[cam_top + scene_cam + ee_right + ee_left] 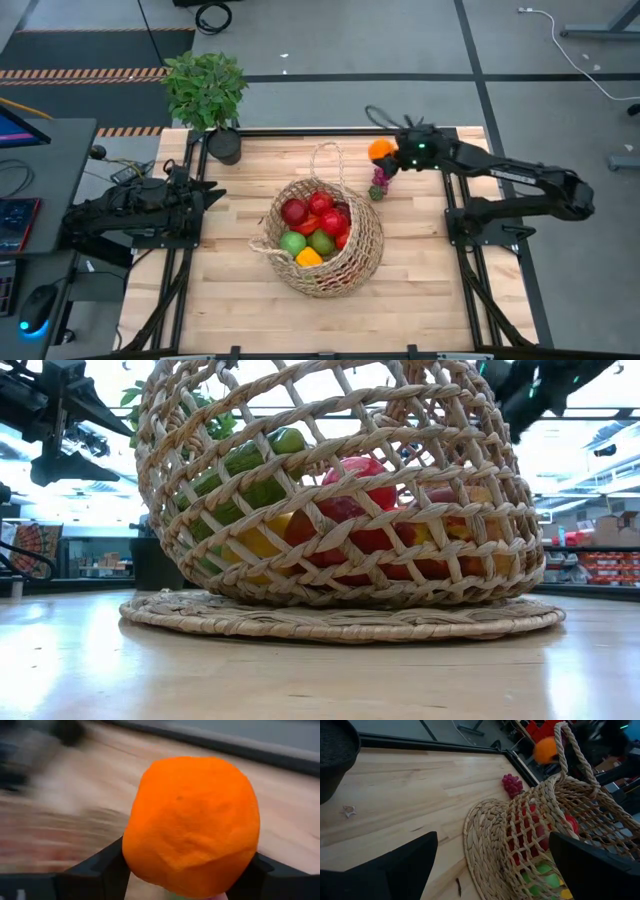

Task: Build produce basket
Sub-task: Put the orange into the brown basket

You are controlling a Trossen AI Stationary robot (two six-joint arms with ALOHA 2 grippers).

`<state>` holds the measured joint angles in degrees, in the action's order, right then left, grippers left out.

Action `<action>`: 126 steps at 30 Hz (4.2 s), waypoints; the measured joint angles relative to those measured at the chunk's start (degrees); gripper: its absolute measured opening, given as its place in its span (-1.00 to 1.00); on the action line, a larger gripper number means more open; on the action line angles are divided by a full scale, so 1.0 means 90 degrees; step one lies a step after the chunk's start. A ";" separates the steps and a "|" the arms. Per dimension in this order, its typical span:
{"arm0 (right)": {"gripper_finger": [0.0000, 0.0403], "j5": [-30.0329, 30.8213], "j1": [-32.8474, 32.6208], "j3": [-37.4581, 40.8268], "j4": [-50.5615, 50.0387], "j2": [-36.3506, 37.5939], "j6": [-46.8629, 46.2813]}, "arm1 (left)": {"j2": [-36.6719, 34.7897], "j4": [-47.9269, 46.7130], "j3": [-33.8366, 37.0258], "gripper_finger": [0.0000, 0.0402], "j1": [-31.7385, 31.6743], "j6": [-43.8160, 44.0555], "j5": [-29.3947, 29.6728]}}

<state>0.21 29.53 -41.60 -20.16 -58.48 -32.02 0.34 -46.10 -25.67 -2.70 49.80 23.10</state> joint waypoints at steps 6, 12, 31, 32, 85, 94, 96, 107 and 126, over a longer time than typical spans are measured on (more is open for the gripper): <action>0.32 -0.1063 -0.0527 -0.0069 0.2559 0.0522 -0.0831 | 0.0000 0.0000 0.0001 0.94 0.0000 0.0002 -0.0001; 0.33 -0.1373 -0.1071 -0.0069 0.5098 0.0362 -0.1804 | 0.0000 0.0000 0.0001 0.94 0.0000 0.0002 -0.0001; 0.30 -0.0972 -0.2728 -0.2704 0.2713 -0.1282 -0.0854 | 0.0000 -0.0001 0.0002 0.94 0.0000 0.0002 -0.0001; 0.30 -0.0955 -0.2774 -0.2967 0.2285 -0.1431 -0.0761 | 0.0000 -0.0001 0.0000 0.94 0.0000 0.0002 -0.0001; 0.31 0.2330 -0.3802 -0.6320 -0.0910 -0.3920 0.4146 | 0.0002 0.0001 0.0002 0.94 0.0000 0.0002 0.0000; 0.31 -0.0225 -0.3220 -0.6320 -0.1530 -0.3920 -0.0682 | 0.0002 0.0000 0.0002 0.94 -0.0002 0.0000 0.0001; 0.31 -0.0618 -0.3180 -0.6320 -0.1677 -0.3920 -0.1260 | 0.0002 0.0001 0.0002 0.94 0.0000 0.0002 0.0001; 0.31 -0.1222 -0.3173 -0.6317 -0.1689 -0.3920 -0.4672 | 0.0002 -0.0001 0.0002 0.94 -0.0002 0.0000 0.0001; 0.31 -0.2974 -0.3408 -0.6995 -0.1362 -0.5509 -0.4389 | 0.0000 0.0055 0.0007 0.94 -0.0002 0.0000 0.0001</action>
<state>-26.55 -1.14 -104.55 -32.42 -108.06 -71.52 0.34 -45.60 -25.61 -2.72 49.80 23.11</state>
